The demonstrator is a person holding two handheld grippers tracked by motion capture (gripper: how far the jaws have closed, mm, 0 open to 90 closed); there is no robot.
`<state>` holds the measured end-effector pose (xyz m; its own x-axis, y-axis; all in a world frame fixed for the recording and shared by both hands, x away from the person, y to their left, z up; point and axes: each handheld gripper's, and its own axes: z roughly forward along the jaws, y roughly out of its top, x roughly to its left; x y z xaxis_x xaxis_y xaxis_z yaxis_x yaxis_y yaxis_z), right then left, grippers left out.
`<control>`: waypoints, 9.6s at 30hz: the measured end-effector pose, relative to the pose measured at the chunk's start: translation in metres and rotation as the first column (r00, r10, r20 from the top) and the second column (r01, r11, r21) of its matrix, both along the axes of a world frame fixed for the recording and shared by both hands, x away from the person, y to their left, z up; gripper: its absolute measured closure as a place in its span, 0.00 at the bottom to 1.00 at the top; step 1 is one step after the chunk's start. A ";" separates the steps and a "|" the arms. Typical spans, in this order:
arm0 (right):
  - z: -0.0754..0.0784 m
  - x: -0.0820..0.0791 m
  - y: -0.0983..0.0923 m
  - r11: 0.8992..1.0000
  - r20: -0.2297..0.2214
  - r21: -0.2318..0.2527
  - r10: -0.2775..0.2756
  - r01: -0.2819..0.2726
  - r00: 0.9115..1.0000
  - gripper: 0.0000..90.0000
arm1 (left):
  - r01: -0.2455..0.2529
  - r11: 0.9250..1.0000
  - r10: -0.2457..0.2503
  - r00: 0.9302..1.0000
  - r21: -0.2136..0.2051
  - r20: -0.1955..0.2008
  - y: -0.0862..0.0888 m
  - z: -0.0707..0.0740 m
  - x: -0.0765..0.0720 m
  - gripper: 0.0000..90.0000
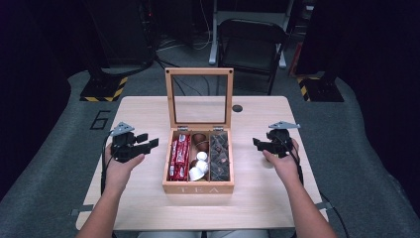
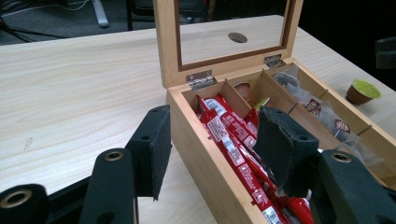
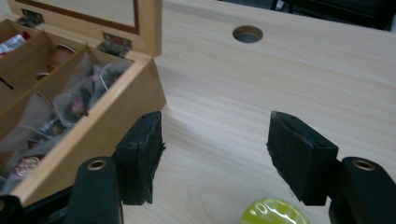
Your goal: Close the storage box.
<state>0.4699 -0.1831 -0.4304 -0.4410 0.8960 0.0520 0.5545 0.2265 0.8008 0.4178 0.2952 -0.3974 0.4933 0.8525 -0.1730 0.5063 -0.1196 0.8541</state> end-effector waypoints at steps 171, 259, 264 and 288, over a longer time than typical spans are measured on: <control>0.030 0.093 0.101 0.997 0.052 -0.011 0.075 -0.074 0.996 0.72 | 0.008 1.000 -0.008 1.000 0.002 -0.012 -0.005 -0.004 0.004 0.49; 0.029 0.038 0.091 0.986 0.139 0.010 0.163 -0.166 0.977 0.64 | 0.088 0.991 -0.097 0.992 0.105 0.086 -0.039 0.052 0.061 0.68; 0.033 0.032 0.090 0.984 0.142 0.011 0.173 -0.176 0.975 0.62 | 0.098 0.989 -0.108 0.991 0.115 0.083 -0.038 0.050 0.055 0.67; 0.050 -0.008 0.077 0.968 0.145 0.074 0.229 -0.241 0.963 0.59 | 0.134 0.986 -0.142 0.987 0.094 0.081 -0.035 0.051 0.019 0.63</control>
